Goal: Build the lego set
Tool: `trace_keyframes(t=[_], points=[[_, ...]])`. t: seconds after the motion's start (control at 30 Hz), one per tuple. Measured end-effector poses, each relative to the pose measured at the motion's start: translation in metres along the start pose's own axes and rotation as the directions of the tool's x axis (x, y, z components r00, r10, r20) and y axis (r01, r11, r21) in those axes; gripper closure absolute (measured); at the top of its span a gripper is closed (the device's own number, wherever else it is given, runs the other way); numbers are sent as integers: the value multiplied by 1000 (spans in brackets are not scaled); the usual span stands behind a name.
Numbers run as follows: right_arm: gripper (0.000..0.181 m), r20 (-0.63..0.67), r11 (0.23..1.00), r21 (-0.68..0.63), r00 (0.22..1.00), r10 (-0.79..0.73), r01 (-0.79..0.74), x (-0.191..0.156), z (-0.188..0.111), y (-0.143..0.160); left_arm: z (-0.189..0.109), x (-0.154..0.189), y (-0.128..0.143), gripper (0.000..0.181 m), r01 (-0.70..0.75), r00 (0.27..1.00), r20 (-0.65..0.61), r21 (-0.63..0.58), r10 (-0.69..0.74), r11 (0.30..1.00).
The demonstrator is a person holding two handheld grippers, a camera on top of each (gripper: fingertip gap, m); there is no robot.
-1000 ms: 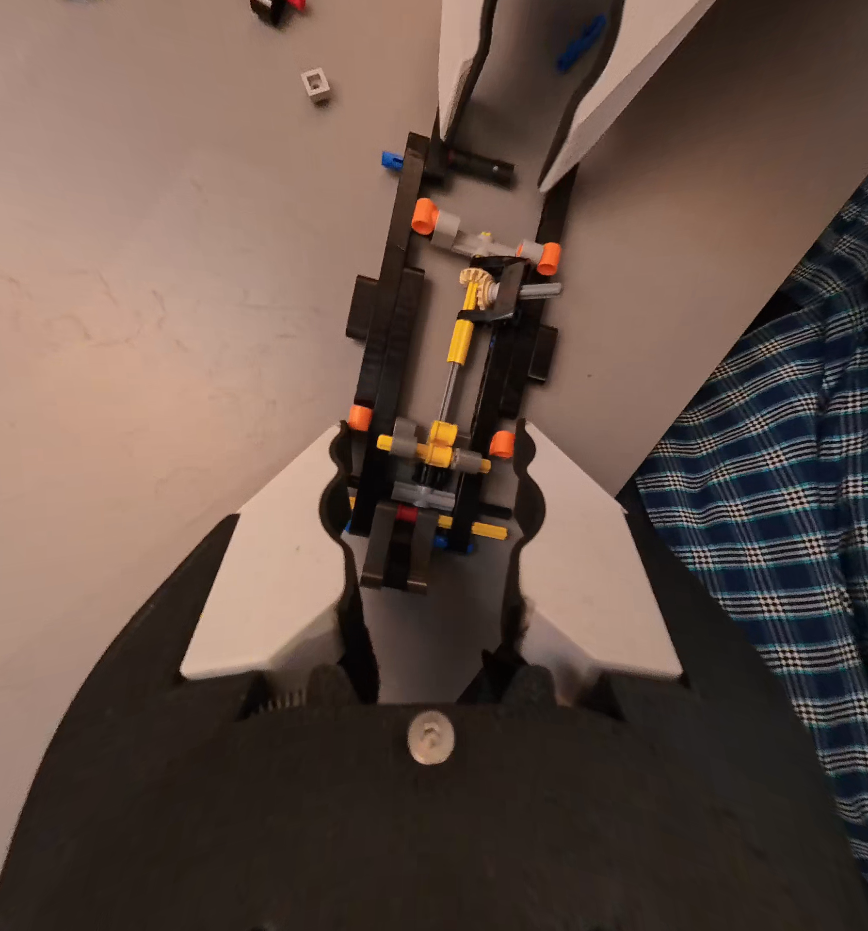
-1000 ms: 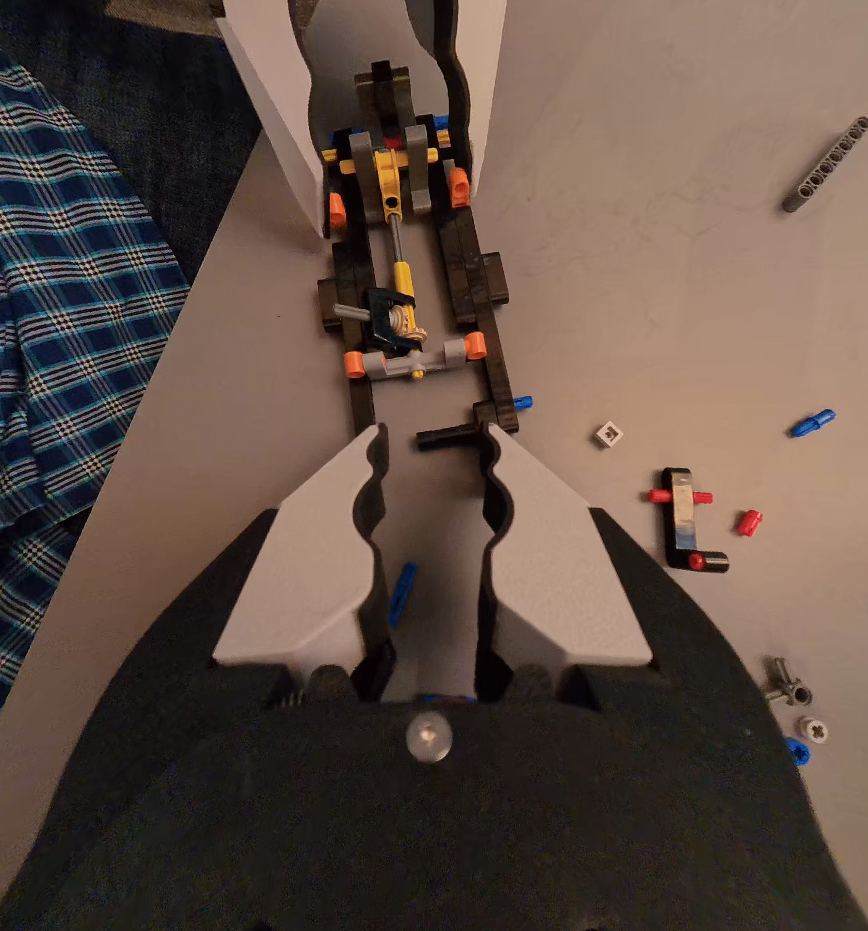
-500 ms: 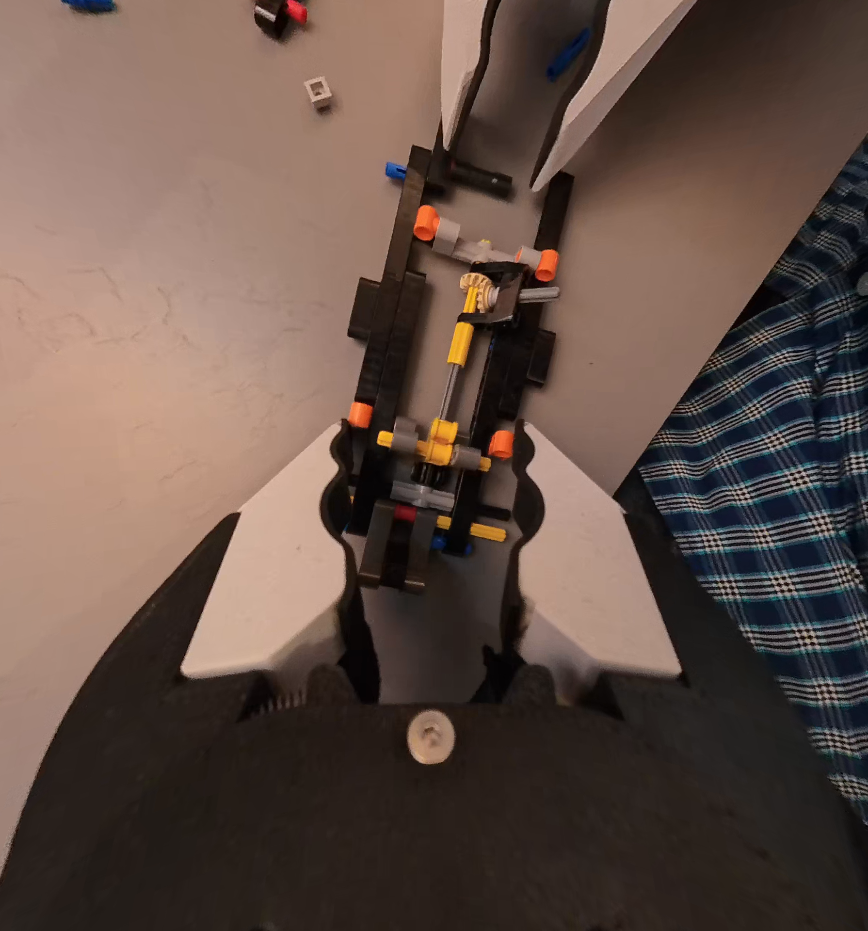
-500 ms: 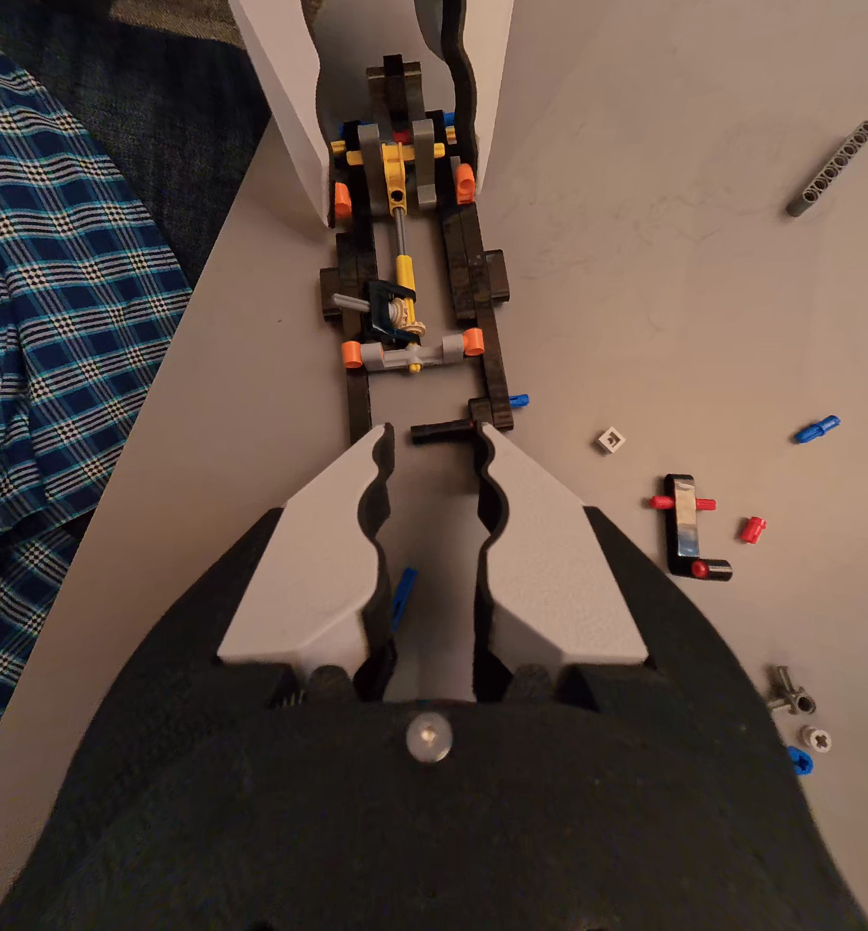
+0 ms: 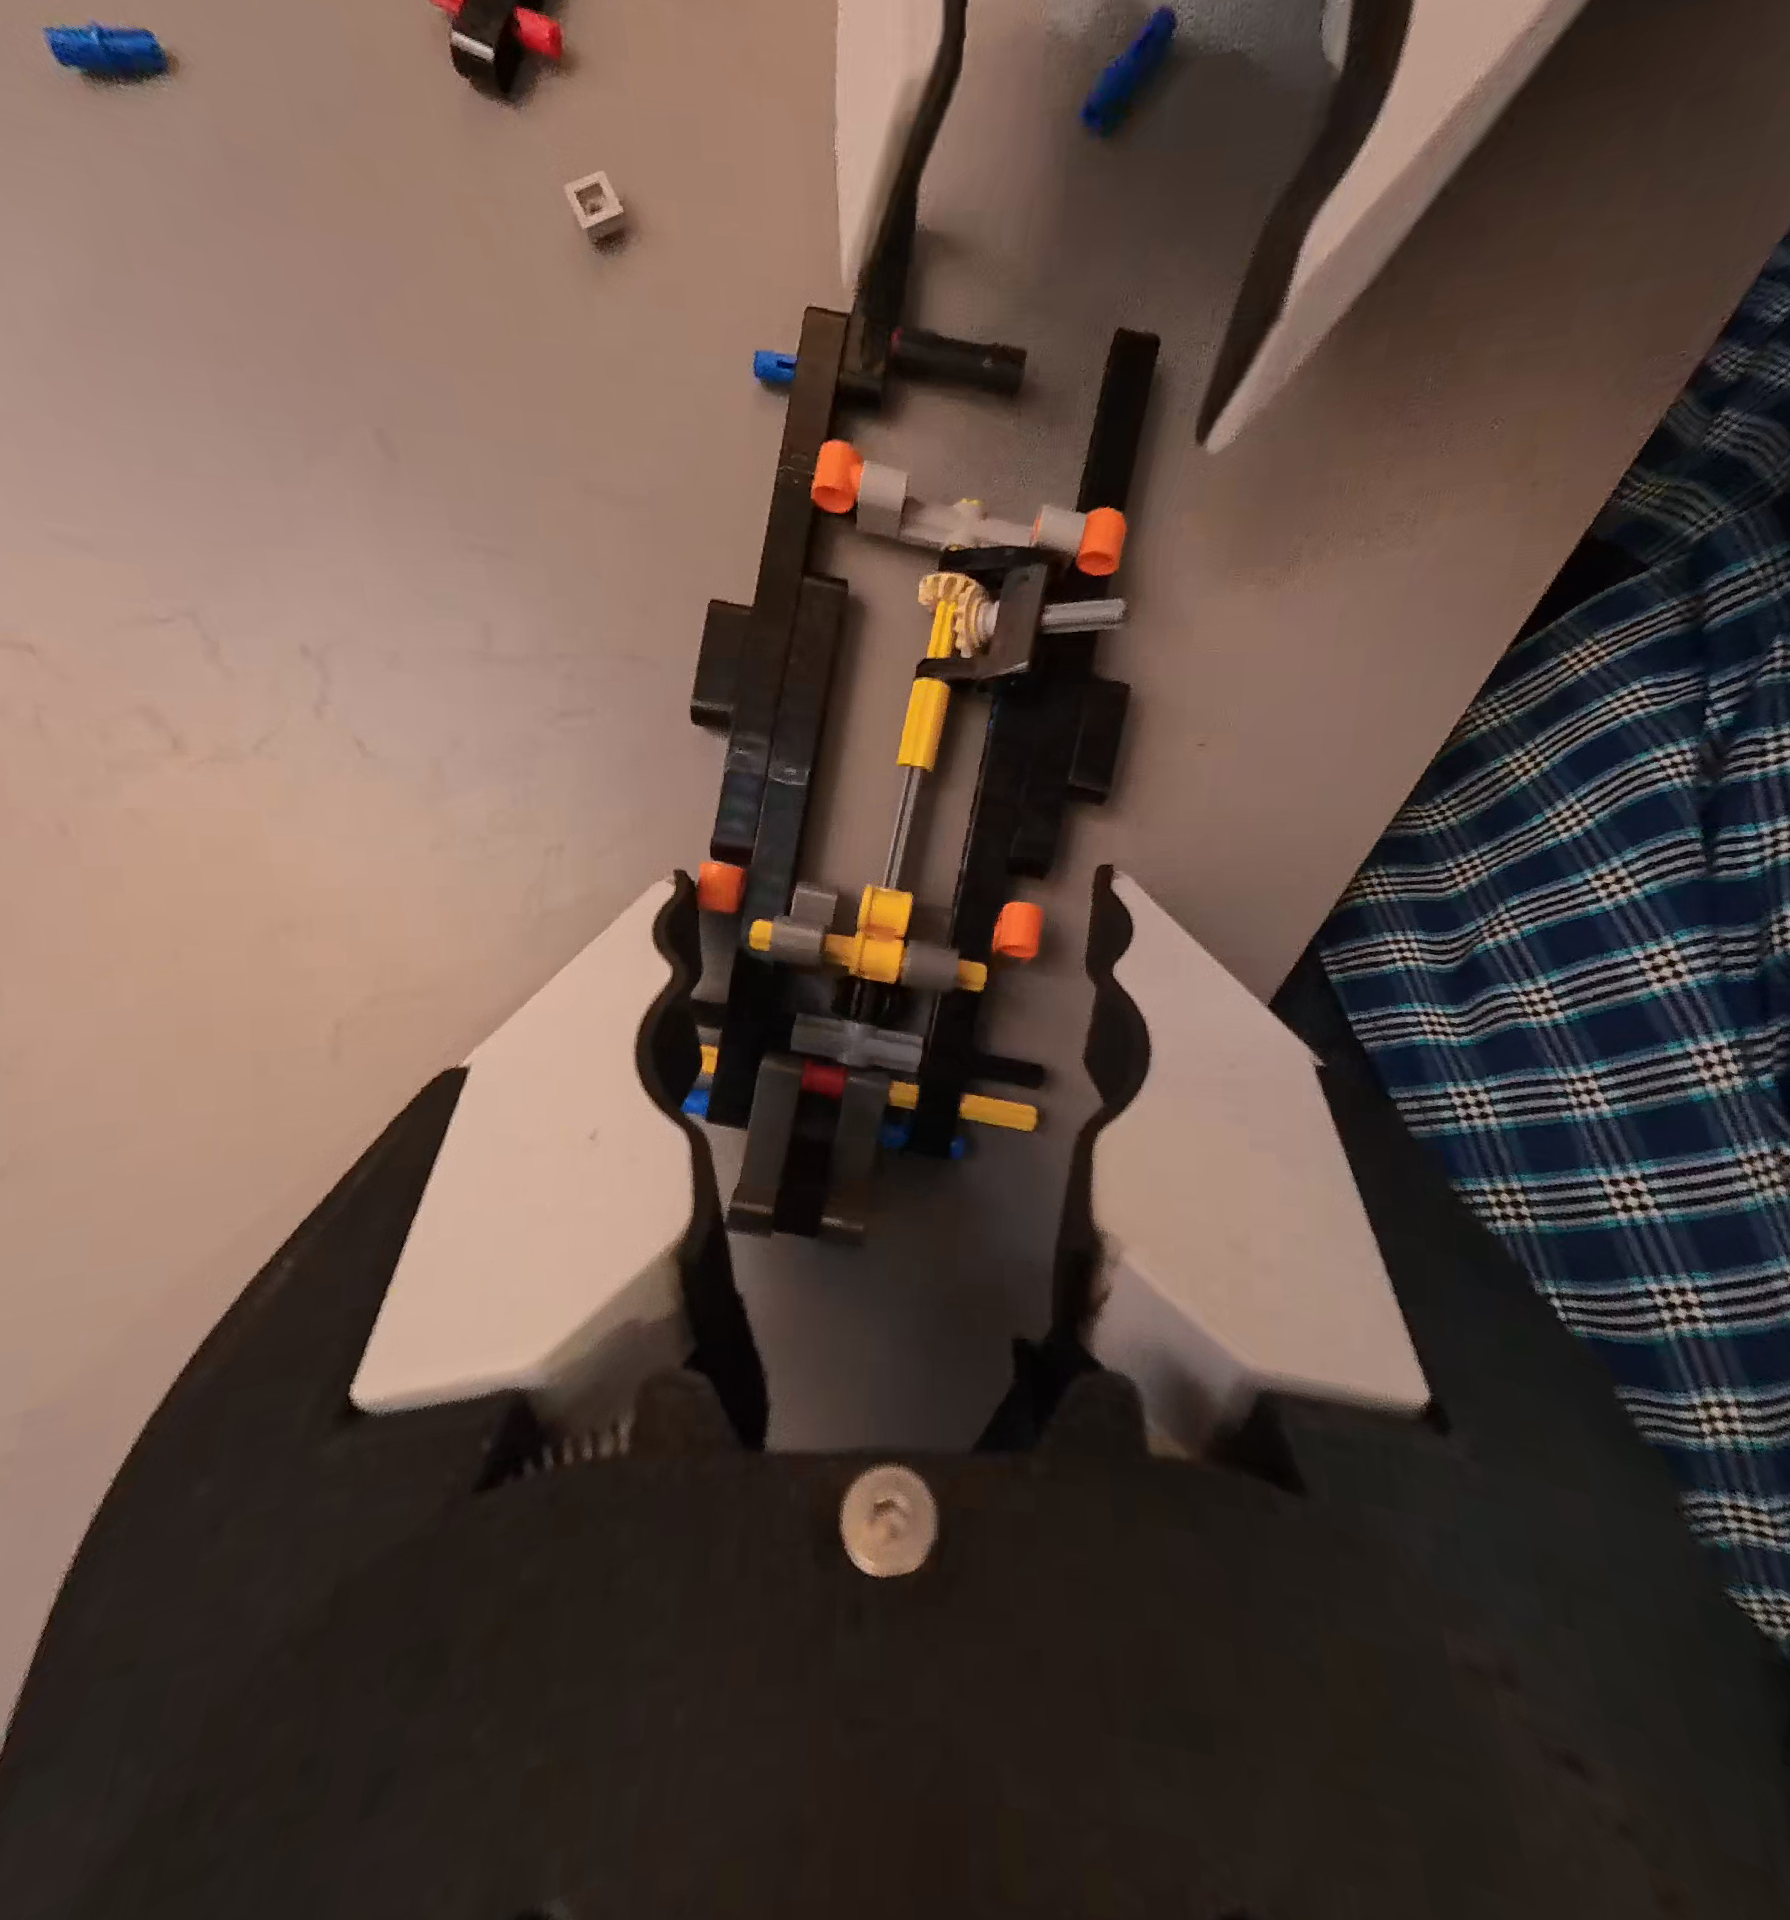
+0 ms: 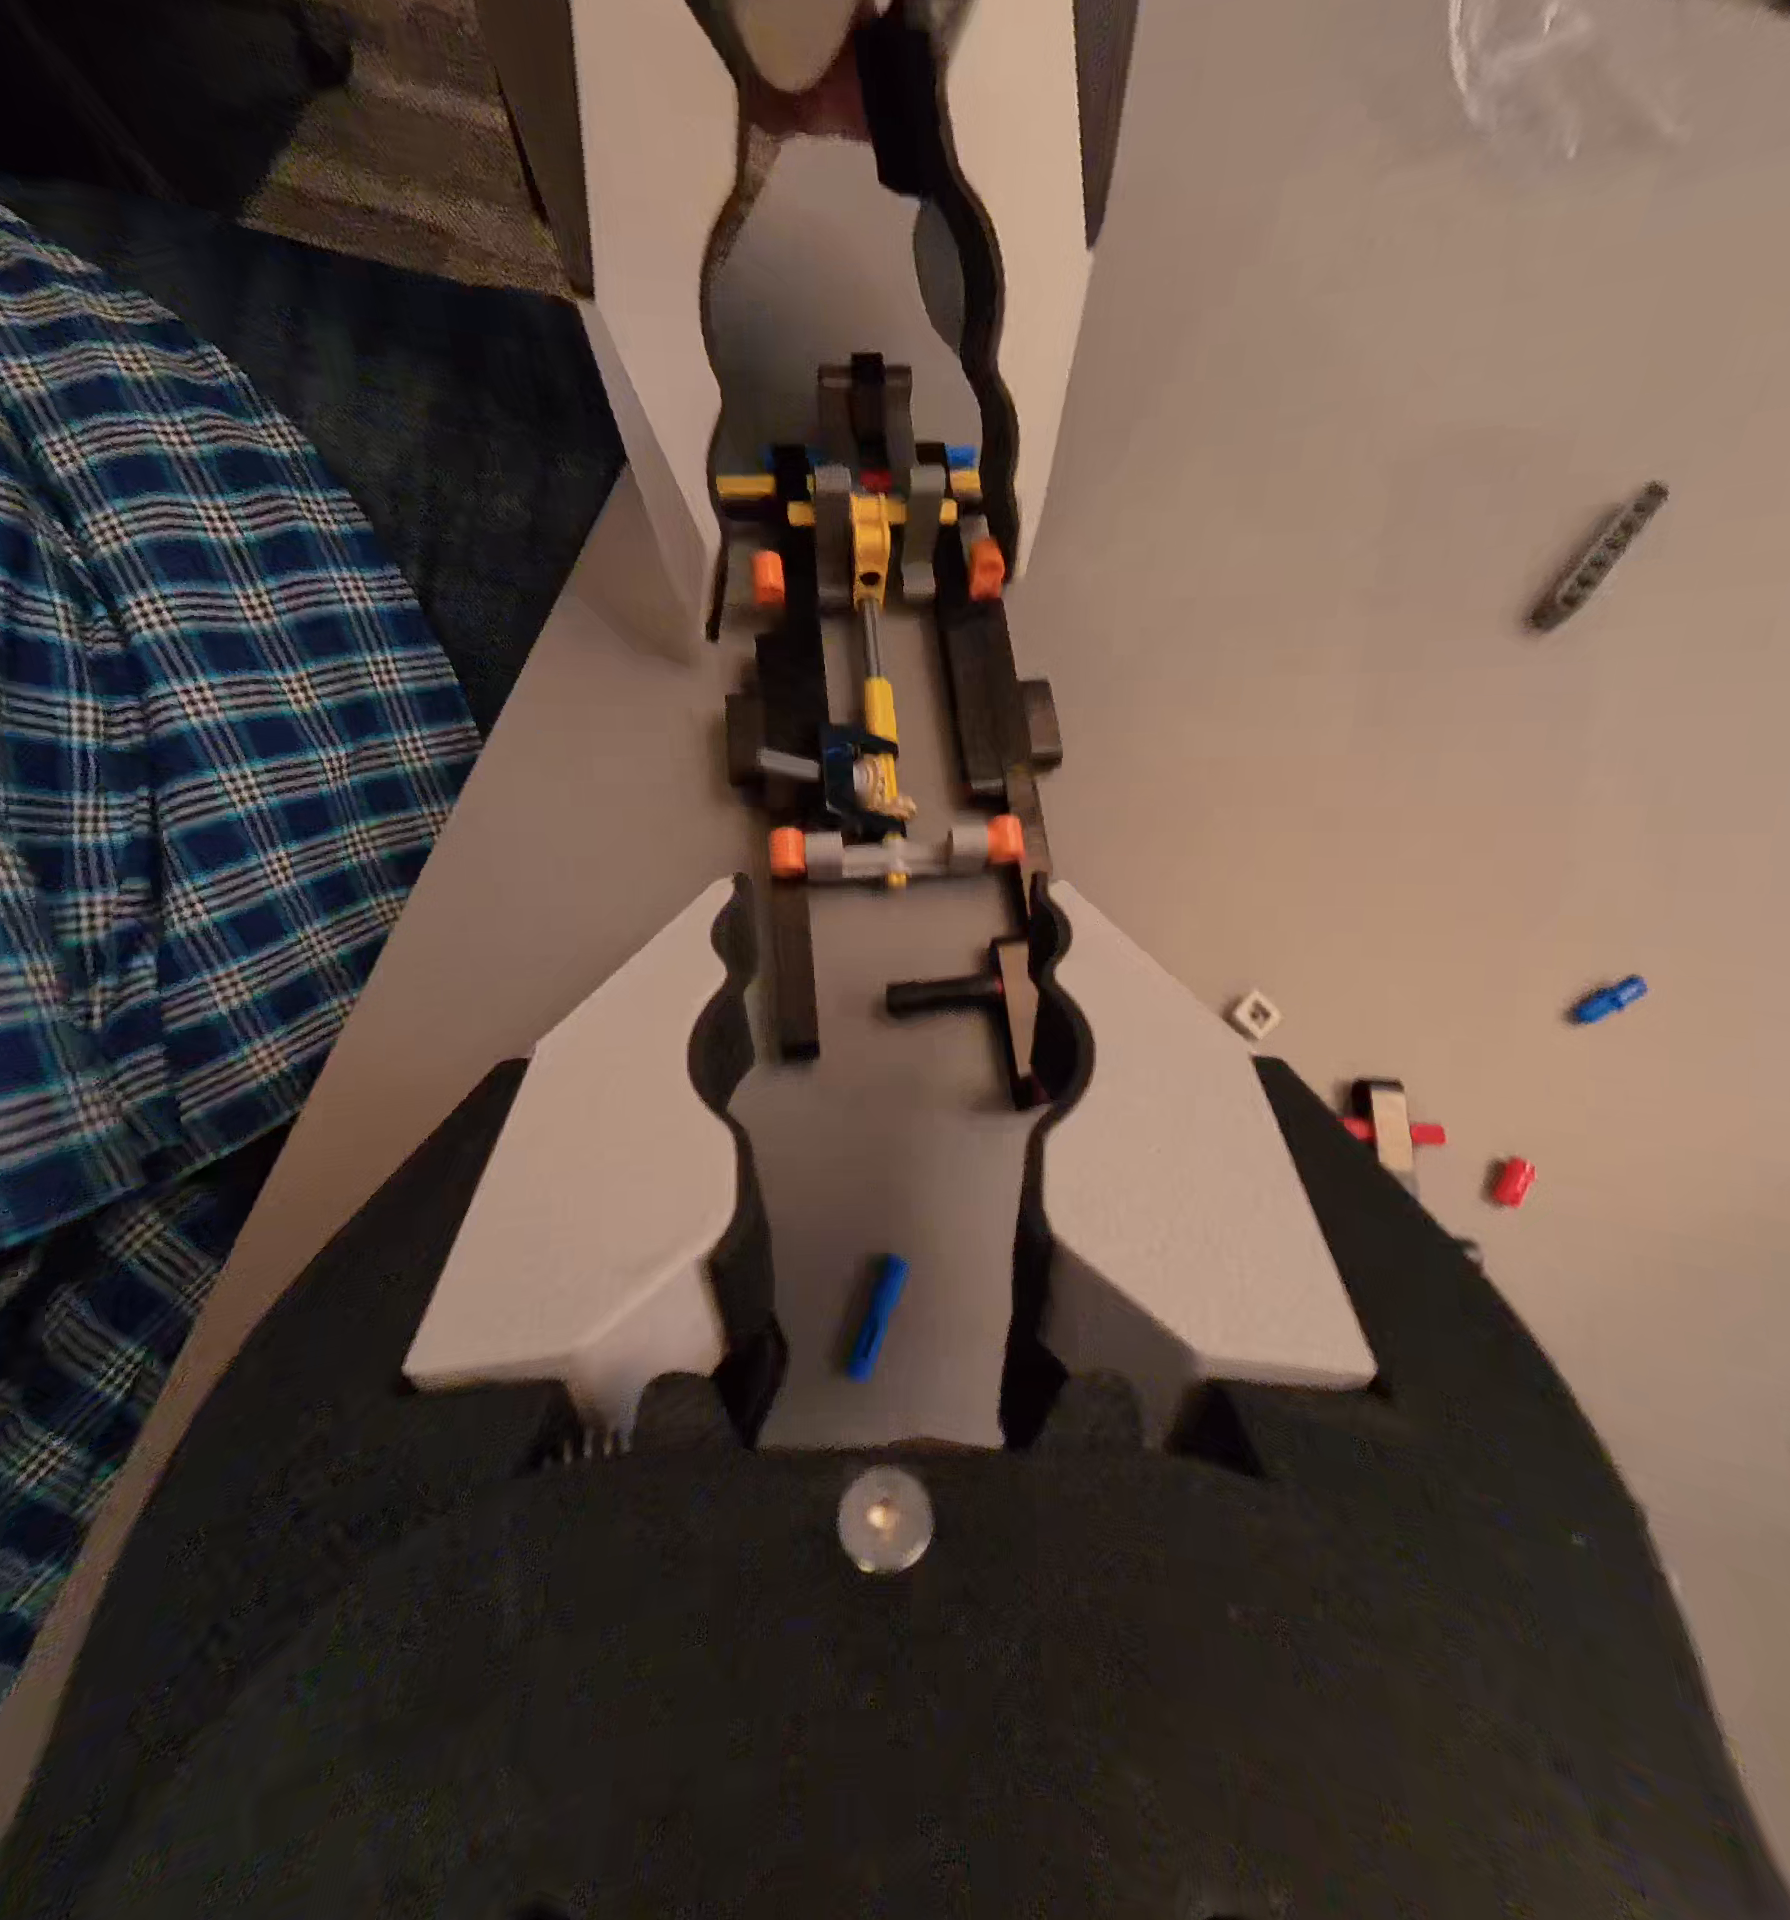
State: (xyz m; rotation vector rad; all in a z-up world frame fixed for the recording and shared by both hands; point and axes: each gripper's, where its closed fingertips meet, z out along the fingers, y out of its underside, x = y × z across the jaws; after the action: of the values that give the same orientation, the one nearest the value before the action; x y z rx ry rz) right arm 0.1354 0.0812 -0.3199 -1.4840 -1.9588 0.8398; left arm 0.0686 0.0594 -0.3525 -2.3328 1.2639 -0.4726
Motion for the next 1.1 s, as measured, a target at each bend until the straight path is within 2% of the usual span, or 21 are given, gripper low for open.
trace_keyframes(t=[0.17, 0.3, 0.63, 0.87, 1.1], points=[[128, 0, 998, -25, 998, -56, 56, -7, 25, -6, 1, 0, 1, 110, -1, 1000, -1, -1, 1, 1000], [134, -14, 999, -16, 999, -47, 47, -3, 32, -10, 1, -1, 2, 111, -10, 1000, 6, -3, 10, 1000], [144, -45, 1000, 9, 999, 16, -16, 16, 29, -13, 2, -2, 2, 115, -28, 1000, 14, -6, 28, 1000], [145, -52, 998, 45, 997, 53, -50, 22, 19, -19, 2, -1, 3, 112, -30, 999, 13, -11, 30, 1000], [142, -82, 999, 5, 996, 46, -45, 27, 22, -14, 2, 0, 4, 111, -36, 999, 20, -22, 36, 999]])
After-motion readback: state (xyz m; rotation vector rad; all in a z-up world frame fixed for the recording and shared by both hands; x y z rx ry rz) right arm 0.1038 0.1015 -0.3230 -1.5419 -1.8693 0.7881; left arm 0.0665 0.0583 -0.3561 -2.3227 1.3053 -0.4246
